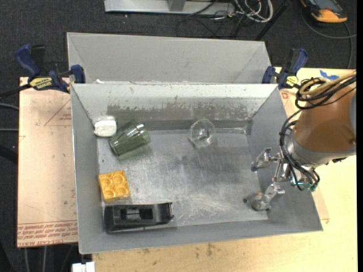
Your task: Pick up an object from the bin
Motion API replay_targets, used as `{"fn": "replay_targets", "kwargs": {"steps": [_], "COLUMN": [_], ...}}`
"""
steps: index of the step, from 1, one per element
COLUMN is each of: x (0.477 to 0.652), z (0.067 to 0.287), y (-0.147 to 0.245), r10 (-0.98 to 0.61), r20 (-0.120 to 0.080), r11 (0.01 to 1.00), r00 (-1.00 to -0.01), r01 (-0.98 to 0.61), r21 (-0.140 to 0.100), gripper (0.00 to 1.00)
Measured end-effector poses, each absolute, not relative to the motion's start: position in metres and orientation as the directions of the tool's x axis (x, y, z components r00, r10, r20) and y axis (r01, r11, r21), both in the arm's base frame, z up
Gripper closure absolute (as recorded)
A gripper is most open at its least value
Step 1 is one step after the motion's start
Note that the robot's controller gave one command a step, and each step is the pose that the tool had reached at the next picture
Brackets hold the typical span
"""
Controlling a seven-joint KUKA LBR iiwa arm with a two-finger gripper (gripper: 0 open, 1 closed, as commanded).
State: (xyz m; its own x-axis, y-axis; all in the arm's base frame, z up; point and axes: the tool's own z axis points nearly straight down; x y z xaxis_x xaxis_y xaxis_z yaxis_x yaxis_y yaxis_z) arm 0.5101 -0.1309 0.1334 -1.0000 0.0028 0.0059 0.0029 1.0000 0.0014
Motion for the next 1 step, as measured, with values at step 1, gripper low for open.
{"fn": "replay_targets", "kwargs": {"steps": [1], "x": [0.5121], "z": [0.1363], "y": [-0.1304], "r10": [0.000], "r20": [0.000], "r11": [1.000], "r00": [-1.000], "r01": [0.000], "r21": [0.000], "gripper": [0.00]}}
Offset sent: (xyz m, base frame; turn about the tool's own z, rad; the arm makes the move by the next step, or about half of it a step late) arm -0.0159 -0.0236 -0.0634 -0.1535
